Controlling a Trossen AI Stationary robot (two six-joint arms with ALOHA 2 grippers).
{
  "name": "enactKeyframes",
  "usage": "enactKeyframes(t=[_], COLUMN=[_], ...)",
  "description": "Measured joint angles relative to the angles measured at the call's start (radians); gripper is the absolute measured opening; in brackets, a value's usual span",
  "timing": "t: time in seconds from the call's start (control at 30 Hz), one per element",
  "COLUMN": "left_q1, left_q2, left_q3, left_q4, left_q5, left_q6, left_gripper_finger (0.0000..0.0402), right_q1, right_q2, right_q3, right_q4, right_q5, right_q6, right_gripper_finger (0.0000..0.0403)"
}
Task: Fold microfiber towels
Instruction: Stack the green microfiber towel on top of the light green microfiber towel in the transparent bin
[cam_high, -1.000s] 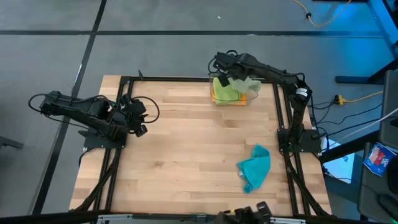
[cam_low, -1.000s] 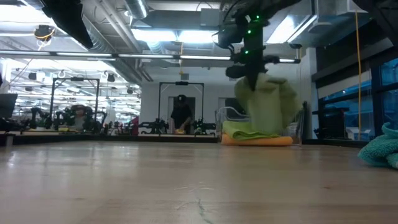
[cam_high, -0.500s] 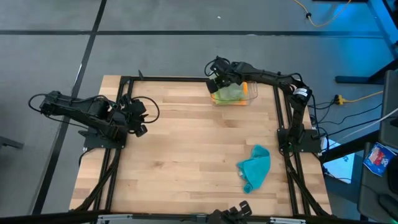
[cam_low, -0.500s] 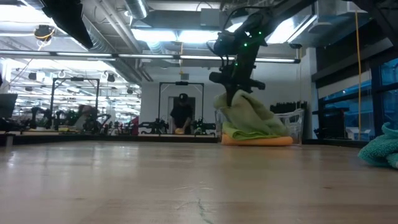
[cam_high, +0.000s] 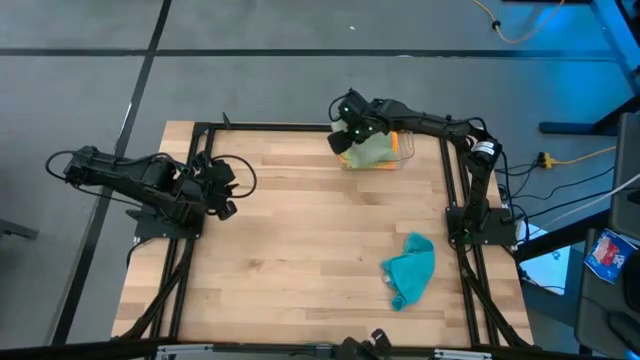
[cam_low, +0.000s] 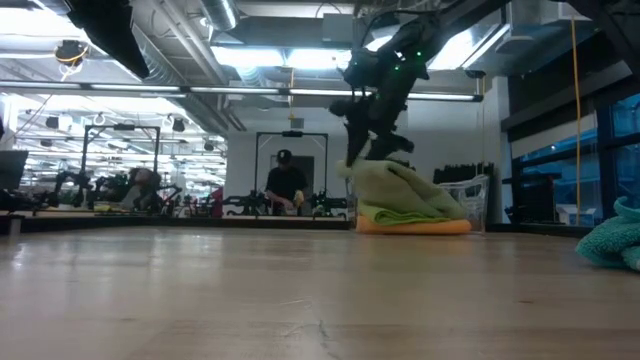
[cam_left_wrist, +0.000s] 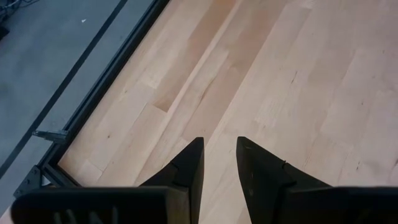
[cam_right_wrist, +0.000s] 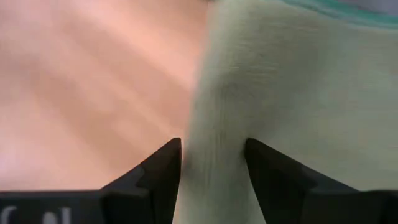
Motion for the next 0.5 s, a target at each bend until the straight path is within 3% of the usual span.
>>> enactKeyframes(t=[0.07, 0.17, 0.5], left_q1=[0.000, 0.000, 0.000], left_q2=[0.000, 0.000, 0.000], left_q3=[0.000, 0.000, 0.000], left_q4=[0.000, 0.000, 0.000], left_q5=[0.000, 0.000, 0.000], left_q6=[0.000, 0.000, 0.000], left_gripper_finger=[0.0087, 0.0087, 0.0087], right_q1=[0.000, 0.002, 0.034], right_q2=[-0.009, -0.031, -0.125], right_q3=[0.000, 0.000, 0.000], right_q4=[0.031, 0.056, -0.007], right_q5=[-0.095, -0.139, 0.026], right_q6=[-0.029, -0.056, -0.078], right_gripper_finger=[0.0183, 0.0183, 0.0184])
